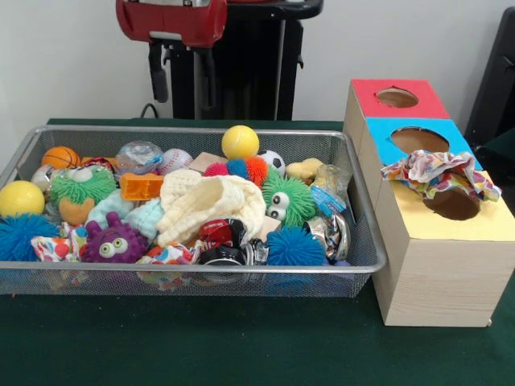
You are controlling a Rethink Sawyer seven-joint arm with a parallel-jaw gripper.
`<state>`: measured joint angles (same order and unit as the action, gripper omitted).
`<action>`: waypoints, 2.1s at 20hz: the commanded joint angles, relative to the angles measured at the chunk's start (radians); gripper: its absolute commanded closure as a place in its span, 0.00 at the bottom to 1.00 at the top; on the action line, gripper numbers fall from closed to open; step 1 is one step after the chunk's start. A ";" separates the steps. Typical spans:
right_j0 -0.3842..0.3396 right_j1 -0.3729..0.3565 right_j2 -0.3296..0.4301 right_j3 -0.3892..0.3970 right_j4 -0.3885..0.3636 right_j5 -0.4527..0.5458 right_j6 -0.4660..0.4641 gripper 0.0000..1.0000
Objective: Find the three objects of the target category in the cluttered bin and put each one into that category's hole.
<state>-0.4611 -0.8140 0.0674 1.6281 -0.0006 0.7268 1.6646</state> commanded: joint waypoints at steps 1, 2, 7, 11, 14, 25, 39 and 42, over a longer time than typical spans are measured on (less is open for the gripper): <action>-0.037 0.065 0.141 0.019 -0.134 -0.112 -0.177 0.00; -0.042 0.071 0.147 0.021 -0.147 -0.134 -0.170 0.00; -0.059 0.089 0.164 0.037 -0.199 -0.210 -0.119 0.00; -0.074 0.090 0.178 0.060 -0.230 -0.251 -0.088 0.00; -0.081 0.101 0.184 0.067 -0.257 -0.281 -0.072 0.00; -0.097 0.140 0.195 0.065 -0.329 -0.423 -0.004 0.00; -0.128 0.202 0.234 0.069 -0.369 -0.550 0.043 0.00; -0.130 0.214 0.241 0.072 -0.367 -0.572 0.065 0.00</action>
<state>-0.5672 -0.6610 0.2124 1.6448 -0.3308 0.2253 1.6646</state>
